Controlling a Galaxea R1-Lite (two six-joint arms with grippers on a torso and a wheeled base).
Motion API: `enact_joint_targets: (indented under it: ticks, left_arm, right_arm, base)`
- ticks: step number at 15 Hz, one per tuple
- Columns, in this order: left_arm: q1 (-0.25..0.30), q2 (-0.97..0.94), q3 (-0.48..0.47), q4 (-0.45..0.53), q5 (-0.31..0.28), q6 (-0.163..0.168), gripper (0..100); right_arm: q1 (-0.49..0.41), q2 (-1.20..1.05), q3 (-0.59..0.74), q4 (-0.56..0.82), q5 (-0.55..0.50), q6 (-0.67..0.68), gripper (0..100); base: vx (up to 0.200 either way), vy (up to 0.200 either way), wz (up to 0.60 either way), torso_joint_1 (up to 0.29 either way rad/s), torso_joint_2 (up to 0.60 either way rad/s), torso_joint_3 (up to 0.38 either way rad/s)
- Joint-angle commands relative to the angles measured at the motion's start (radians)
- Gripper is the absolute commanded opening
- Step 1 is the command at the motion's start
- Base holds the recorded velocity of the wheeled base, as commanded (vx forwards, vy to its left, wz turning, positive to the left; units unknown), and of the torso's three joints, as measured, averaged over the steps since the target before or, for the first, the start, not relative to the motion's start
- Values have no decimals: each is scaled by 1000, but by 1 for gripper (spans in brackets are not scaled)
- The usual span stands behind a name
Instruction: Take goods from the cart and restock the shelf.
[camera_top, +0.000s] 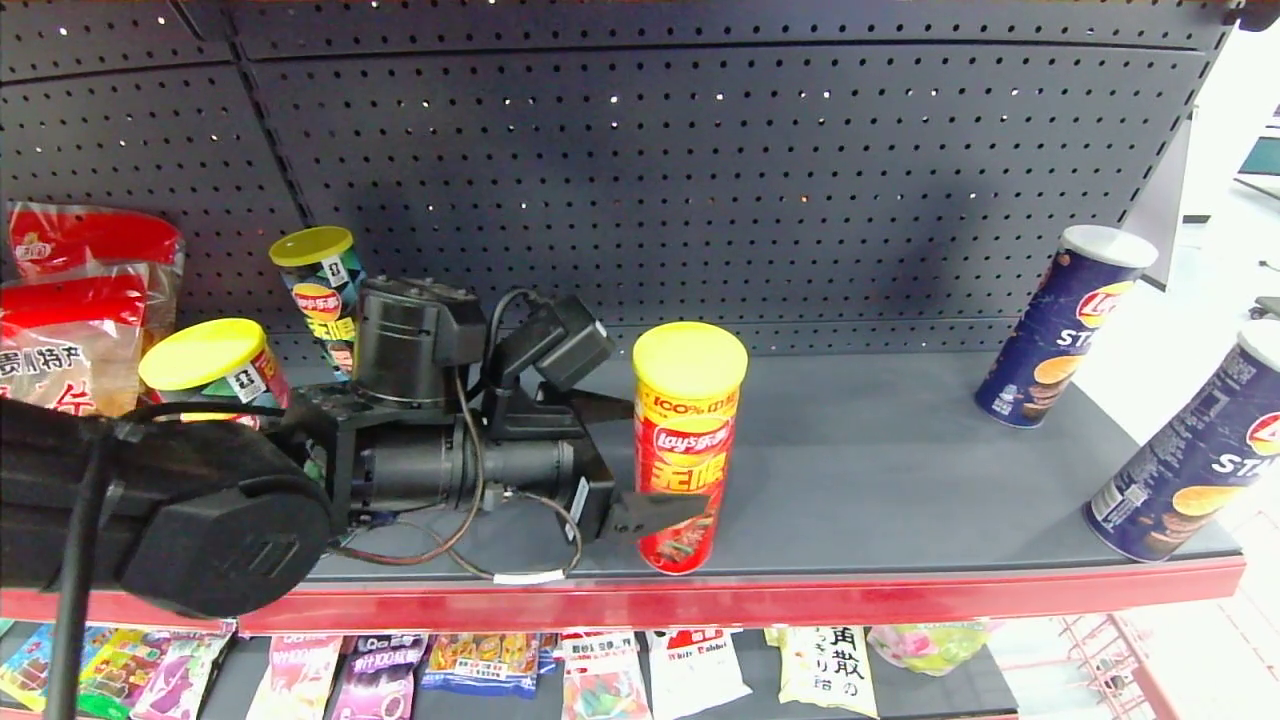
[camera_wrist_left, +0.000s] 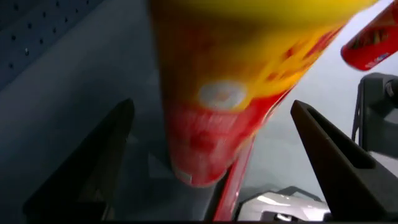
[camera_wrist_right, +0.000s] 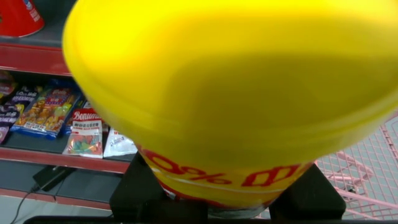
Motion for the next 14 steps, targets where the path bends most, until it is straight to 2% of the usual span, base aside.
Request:
enact_joint_targets:
  ticks: [1, 5, 6, 7, 8, 9, 10, 12, 14]
  left_arm:
    - [31, -78, 103, -1, 27, 1, 100]
    - [44, -175, 195, -9, 66, -1, 100]
    - [44, -238, 261, -9, 93, -1, 100]
    - [44, -243, 265, -9, 93, -1, 100]
    - [44, -362, 376, -7, 129, -7, 100]
    - [45, -388, 397, -7, 135, -9, 100]
    - [45, -505, 480, -4, 158, -24, 100]
    - [45, -651, 551, 10, 212, -53, 100]
    - [45, -792, 597, 74, 291, -58, 100]
  right_arm:
    - [1, 1, 0, 1, 0, 0, 0]
    - [1, 4, 0, 1, 2, 0, 0]
    - [1, 10, 0, 1, 5, 0, 0]
    - [1, 10, -2, 1, 5, 0, 0]
    - [2, 18, 0, 1, 11, -2, 0]
    - [2, 20, -2, 1, 12, -2, 0]
    - [4, 32, -11, 1, 23, -3, 0]
    - [2, 190, -141, 1, 63, -2, 0]
    - [4, 411, -310, -3, 109, -5, 0]
  base:
    - [0, 0, 0, 0, 0, 0]
    - [0, 0, 0, 0, 0, 0]
    - [0, 0, 0, 0, 0, 0]
    - [0, 0, 0, 0, 0, 0]
    - [0, 0, 0, 0, 0, 0]
    - [0, 0, 0, 0, 0, 0]
    - [0, 0, 0, 0, 0, 0]
    - [0, 0, 0, 0, 0, 0]
    - [0, 0, 0, 0, 0, 0]
